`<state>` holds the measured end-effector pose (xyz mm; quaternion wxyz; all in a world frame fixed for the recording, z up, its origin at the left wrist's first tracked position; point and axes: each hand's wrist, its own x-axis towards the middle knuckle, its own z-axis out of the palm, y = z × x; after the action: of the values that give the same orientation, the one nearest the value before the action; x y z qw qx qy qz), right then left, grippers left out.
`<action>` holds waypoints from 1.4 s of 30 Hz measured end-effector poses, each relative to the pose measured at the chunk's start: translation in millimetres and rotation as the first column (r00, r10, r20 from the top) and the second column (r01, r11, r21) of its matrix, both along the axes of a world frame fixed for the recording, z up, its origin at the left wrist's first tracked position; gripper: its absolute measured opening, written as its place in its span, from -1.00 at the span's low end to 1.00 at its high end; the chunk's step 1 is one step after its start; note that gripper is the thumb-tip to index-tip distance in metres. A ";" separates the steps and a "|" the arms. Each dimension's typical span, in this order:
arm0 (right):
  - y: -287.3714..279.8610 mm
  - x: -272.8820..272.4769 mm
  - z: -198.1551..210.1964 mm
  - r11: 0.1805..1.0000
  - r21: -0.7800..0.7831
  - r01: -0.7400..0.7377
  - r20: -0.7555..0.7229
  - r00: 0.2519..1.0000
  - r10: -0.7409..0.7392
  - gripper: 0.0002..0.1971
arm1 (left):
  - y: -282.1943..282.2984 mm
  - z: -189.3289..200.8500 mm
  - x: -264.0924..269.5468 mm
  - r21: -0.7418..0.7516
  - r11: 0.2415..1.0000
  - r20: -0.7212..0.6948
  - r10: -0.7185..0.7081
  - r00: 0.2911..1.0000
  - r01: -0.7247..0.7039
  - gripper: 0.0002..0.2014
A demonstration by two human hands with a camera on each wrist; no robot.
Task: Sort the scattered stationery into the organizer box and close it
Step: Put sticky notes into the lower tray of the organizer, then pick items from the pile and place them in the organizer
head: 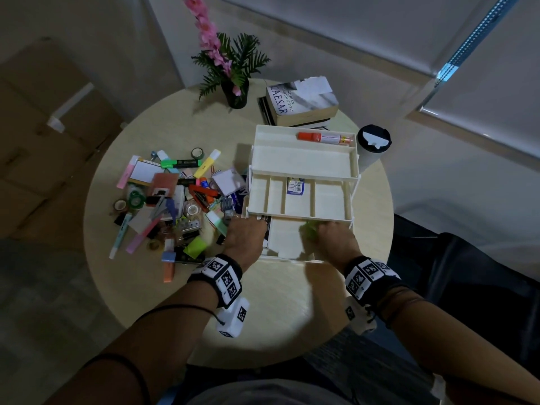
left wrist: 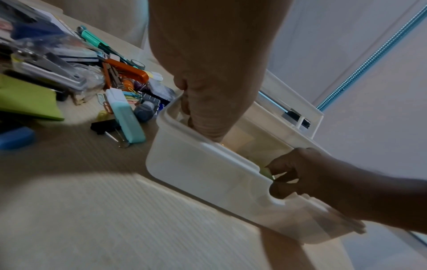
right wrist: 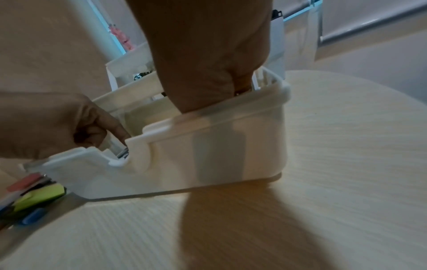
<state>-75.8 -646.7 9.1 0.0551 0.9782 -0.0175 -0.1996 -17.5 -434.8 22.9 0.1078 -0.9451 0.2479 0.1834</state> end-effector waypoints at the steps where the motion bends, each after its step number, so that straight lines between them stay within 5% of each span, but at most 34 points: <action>1: 2.1 1.1 -0.2 1.000 -0.007 0.009 -0.005 1.000 -0.009 -0.79 | 0.9 -0.2 -0.1 -0.003 1.000 0.001 -0.006 1.000 0.006 -0.91; 8: 0.7 2.1 -2.9 0.998 0.013 0.057 -0.055 0.997 -0.056 -0.81 | 17.1 7.9 3.1 -0.206 0.978 -0.102 -0.049 0.994 0.027 -0.90; 15: 65.6 -14.1 65.4 0.996 0.084 0.034 0.005 0.999 -0.035 -0.73 | 93.7 21.4 -12.1 -0.569 0.816 -0.097 0.059 0.994 -0.104 -0.89; 27: 224.8 75.1 59.7 0.798 0.603 -0.010 0.081 0.996 -0.049 -0.80 | 288.9 17.2 -7.2 -0.561 0.744 -0.171 0.326 0.930 -0.364 -0.92; 32: 288.1 152.4 40.2 0.757 0.647 0.094 0.039 0.987 -0.155 -0.72 | 335.2 13.7 19.0 -0.623 0.681 -0.196 0.341 0.919 -0.386 -0.97; 39: 345.3 208.7 12.3 0.775 0.571 0.271 -0.015 0.947 -0.320 -0.48 | 346.3 10.9 40.4 -0.613 0.694 -0.183 0.340 0.923 -0.377 -0.87; 42: 358.6 213.1 0.3 0.790 0.497 0.359 -0.019 0.915 -0.404 -0.19 | 352.1 13.2 53.7 -0.593 0.685 -0.212 0.375 0.903 -0.423 -0.90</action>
<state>137.3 -288.1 9.4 -0.2369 0.9437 -0.1657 -0.1610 36.2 -82.7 36.1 -0.2639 -0.9498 0.0866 0.1440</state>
